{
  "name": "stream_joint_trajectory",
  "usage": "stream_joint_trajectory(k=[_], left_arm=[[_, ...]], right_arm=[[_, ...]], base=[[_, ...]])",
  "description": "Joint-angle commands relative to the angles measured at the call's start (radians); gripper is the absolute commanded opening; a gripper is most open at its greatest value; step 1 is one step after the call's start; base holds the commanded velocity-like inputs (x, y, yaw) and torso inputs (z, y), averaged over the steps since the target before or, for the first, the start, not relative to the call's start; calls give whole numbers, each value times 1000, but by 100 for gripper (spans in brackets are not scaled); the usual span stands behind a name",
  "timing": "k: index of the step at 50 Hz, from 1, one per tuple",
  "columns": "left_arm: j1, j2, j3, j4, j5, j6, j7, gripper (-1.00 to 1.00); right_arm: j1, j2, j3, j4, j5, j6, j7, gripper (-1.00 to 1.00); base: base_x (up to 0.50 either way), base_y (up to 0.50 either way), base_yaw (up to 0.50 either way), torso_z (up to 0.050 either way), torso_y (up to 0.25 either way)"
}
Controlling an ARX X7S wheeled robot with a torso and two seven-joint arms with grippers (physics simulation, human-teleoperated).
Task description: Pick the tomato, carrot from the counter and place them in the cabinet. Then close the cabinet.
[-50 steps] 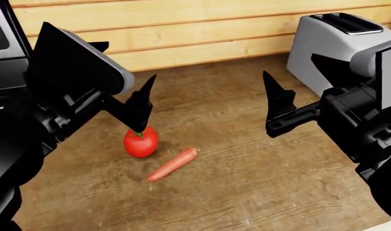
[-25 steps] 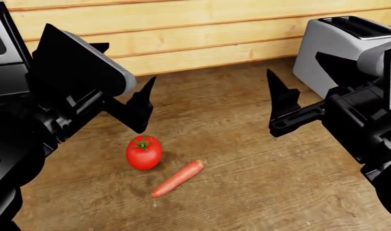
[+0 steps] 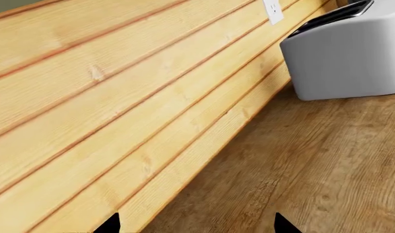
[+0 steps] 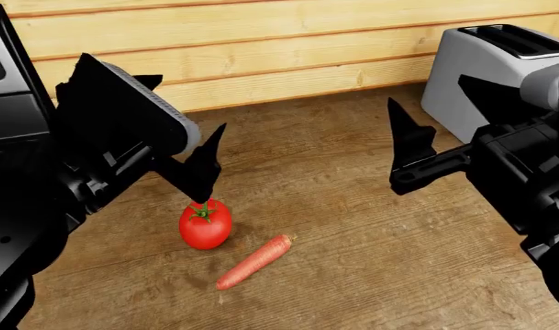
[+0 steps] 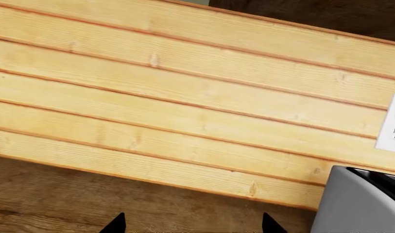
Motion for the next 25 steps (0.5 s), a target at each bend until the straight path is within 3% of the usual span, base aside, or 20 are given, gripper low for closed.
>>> stream_joint_trajectory(k=[1, 25], left_arm=[[18, -42, 31, 2, -14, 27, 31, 100], [63, -121, 85, -245, -51, 187, 214, 100]], right_arm=[[-18, 19, 17, -2, 27, -12, 19, 100], [-50, 52, -24, 8, 6, -78, 29, 100]], base=[[0, 0, 0, 0, 0], [0, 0, 0, 0, 0]])
